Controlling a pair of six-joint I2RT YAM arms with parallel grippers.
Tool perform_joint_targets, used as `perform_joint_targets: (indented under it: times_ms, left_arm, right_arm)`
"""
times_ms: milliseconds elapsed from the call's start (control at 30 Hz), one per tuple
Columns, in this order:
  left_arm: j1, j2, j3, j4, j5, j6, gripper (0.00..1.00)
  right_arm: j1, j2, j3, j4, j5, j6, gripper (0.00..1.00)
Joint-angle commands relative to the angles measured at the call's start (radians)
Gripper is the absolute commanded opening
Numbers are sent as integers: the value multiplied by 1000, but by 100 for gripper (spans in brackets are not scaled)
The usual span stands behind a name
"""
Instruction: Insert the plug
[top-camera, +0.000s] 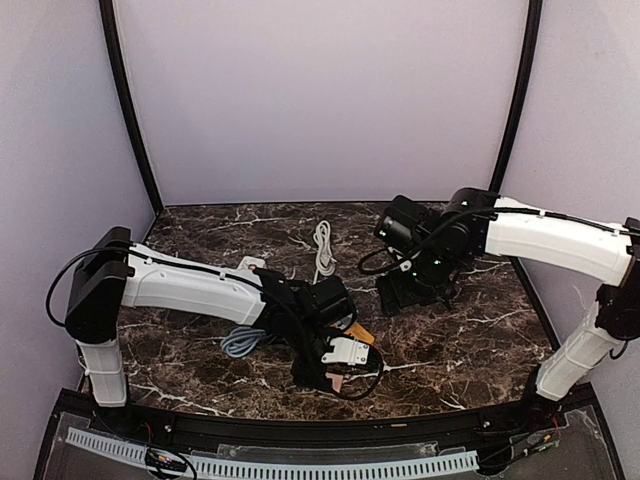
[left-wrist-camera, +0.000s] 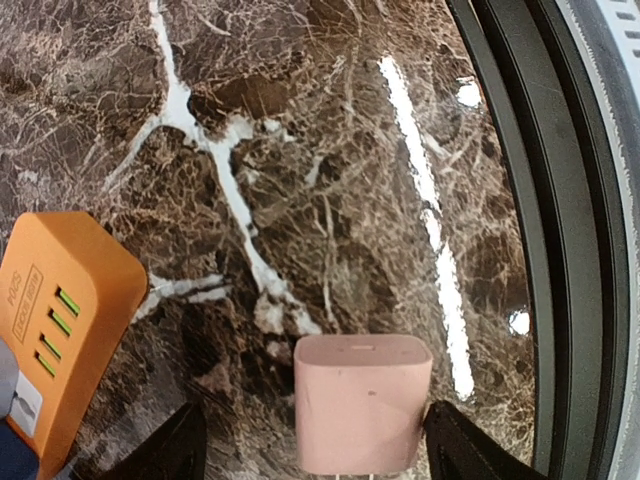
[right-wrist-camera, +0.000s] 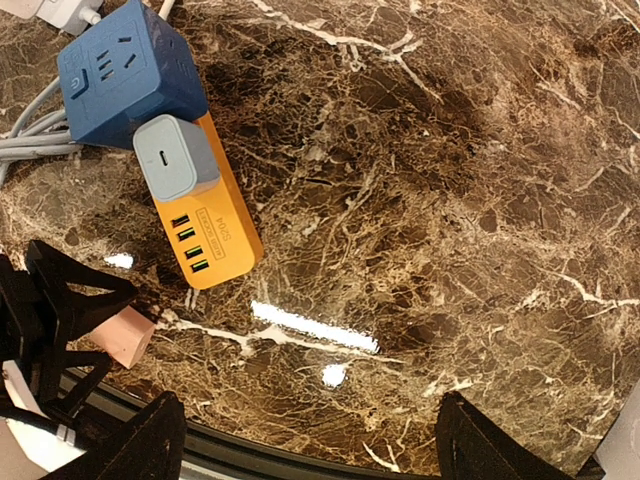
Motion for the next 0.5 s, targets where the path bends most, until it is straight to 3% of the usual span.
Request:
perform_joint_targets:
  times_ms: [0,467]
  left_arm:
    - [-28,46,62,-66,-48,-26,76]
    - [-55,88,103,-103,-81,-34,74]
  right_arm:
    - [-3,12,3,13,9,-8,86]
    - [-3,19,1,15,4,-18,85]
